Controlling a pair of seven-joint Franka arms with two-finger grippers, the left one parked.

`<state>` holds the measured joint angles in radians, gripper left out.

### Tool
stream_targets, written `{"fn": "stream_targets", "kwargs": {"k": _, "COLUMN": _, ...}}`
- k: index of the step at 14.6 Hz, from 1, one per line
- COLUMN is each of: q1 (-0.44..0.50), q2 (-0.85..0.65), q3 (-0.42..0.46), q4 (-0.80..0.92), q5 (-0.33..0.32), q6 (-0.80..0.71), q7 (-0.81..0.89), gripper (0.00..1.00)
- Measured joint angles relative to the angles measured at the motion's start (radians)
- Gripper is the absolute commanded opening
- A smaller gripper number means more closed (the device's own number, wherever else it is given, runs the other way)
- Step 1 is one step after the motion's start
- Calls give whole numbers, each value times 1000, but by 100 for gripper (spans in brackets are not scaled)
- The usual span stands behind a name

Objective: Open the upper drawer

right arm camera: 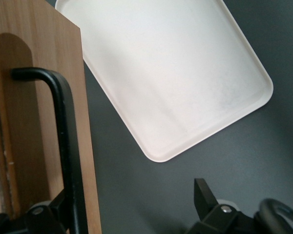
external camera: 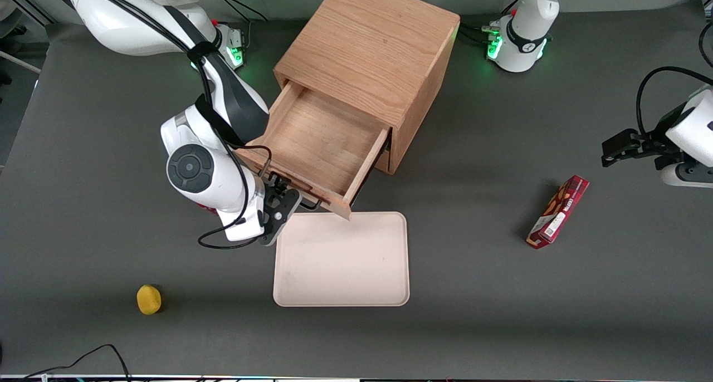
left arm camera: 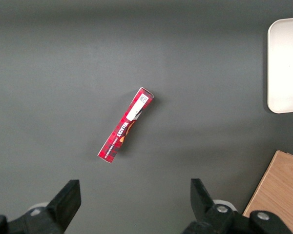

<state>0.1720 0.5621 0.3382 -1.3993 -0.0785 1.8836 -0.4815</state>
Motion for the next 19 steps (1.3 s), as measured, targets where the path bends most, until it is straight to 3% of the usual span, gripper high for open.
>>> {"fn": "stream_targets", "kwargs": {"k": 19, "q1": -7, "q2": 64, "q3": -60, "q4": 126, "q5": 1, "q6": -76, "q7": -85, "gripper": 100}}
